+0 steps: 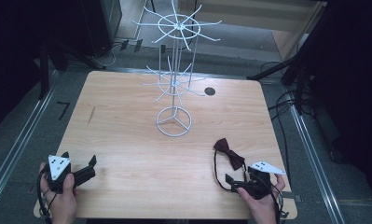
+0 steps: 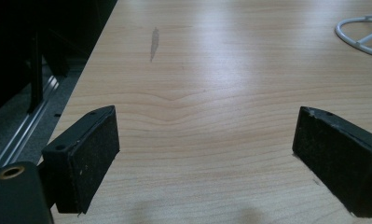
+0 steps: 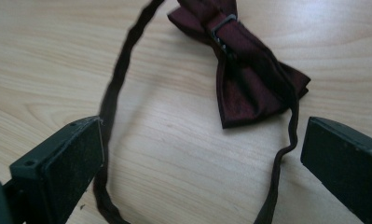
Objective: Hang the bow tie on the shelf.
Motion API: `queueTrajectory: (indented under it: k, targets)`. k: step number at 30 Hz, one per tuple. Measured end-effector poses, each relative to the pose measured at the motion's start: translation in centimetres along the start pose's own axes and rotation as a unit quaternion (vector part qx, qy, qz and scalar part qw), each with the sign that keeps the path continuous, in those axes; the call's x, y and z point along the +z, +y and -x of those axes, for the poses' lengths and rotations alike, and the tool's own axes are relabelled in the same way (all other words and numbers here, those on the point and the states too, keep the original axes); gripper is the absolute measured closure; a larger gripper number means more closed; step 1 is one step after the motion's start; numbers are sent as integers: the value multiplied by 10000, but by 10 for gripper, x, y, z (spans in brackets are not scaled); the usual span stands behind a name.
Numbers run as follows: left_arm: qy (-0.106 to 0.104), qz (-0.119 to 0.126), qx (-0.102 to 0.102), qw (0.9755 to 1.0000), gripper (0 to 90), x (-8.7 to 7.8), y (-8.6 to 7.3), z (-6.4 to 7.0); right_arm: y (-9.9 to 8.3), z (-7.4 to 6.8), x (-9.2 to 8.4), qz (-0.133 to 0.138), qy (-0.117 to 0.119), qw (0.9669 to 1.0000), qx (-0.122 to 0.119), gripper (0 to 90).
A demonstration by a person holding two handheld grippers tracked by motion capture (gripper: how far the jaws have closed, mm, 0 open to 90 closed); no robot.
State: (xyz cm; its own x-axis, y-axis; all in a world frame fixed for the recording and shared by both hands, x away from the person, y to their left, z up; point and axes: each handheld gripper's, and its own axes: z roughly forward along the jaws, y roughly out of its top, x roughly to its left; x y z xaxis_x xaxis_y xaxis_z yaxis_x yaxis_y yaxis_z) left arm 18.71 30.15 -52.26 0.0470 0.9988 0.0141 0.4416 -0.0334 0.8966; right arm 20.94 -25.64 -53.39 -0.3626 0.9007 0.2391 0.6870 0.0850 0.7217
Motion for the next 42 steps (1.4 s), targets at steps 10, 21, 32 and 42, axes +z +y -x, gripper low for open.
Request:
queueTrajectory:
  k: [10,21,32,42]
  targets:
    - [59,-36,-1,10000,134,1,0,1,-3,-7,8,-304,75,9995,-71,0]
    - [37,-61,-7,10000,134,1,1,0,-4,-22,13,-415,85,9988,-255,0]
    - [27,-101,-4,9999,135,1,1,0,-8,-33,17,-515,196,9960,-708,0]
    - [38,-108,-5,9999,135,2,1,0,-10,-41,16,-563,477,9937,-848,0]
